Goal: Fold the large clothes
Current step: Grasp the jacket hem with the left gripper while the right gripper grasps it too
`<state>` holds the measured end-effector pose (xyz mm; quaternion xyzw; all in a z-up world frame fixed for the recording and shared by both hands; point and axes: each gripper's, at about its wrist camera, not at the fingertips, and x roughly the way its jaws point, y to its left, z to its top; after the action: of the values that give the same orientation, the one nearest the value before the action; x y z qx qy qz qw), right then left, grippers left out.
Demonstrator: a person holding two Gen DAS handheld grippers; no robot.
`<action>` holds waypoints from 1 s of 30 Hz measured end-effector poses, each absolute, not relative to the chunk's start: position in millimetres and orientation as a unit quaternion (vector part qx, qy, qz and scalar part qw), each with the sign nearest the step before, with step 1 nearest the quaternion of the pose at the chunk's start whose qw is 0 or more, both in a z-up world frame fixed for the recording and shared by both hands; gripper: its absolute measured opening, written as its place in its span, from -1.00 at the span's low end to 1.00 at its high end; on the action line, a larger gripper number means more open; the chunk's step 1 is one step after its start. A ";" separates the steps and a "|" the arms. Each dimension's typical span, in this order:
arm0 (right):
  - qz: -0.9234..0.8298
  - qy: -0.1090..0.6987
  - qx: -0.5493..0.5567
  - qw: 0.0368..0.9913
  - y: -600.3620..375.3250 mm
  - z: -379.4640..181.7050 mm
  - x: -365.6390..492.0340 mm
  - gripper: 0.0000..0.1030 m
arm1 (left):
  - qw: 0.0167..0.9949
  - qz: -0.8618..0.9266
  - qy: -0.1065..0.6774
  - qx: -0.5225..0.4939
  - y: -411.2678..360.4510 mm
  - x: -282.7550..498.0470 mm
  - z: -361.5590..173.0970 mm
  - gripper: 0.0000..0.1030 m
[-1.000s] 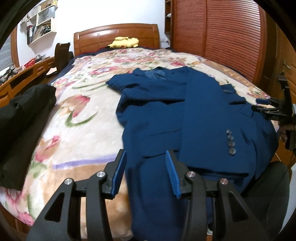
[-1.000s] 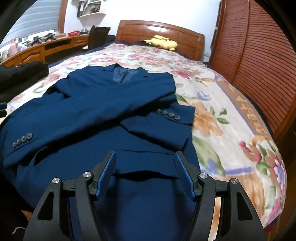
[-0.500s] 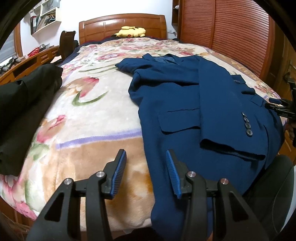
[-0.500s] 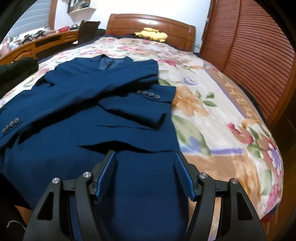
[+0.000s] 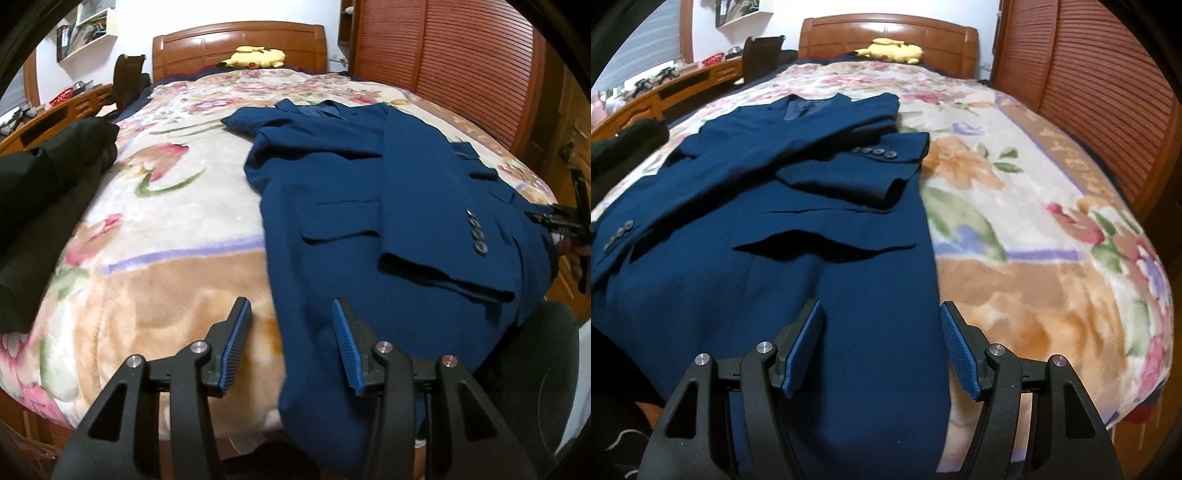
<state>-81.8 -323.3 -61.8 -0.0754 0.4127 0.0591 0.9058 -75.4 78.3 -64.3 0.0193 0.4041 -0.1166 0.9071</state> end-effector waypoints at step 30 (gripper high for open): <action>0.158 0.255 -0.035 0.953 -284.1 61.5 -10.3 -0.92 | 0.951 -0.140 0.274 -0.021 78.6 5.8 59.7 -1.00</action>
<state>-10.3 -284.1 61.5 -0.0348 0.2555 0.1578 0.9532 5.8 78.6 59.7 -0.0207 0.2743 -0.1401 0.9512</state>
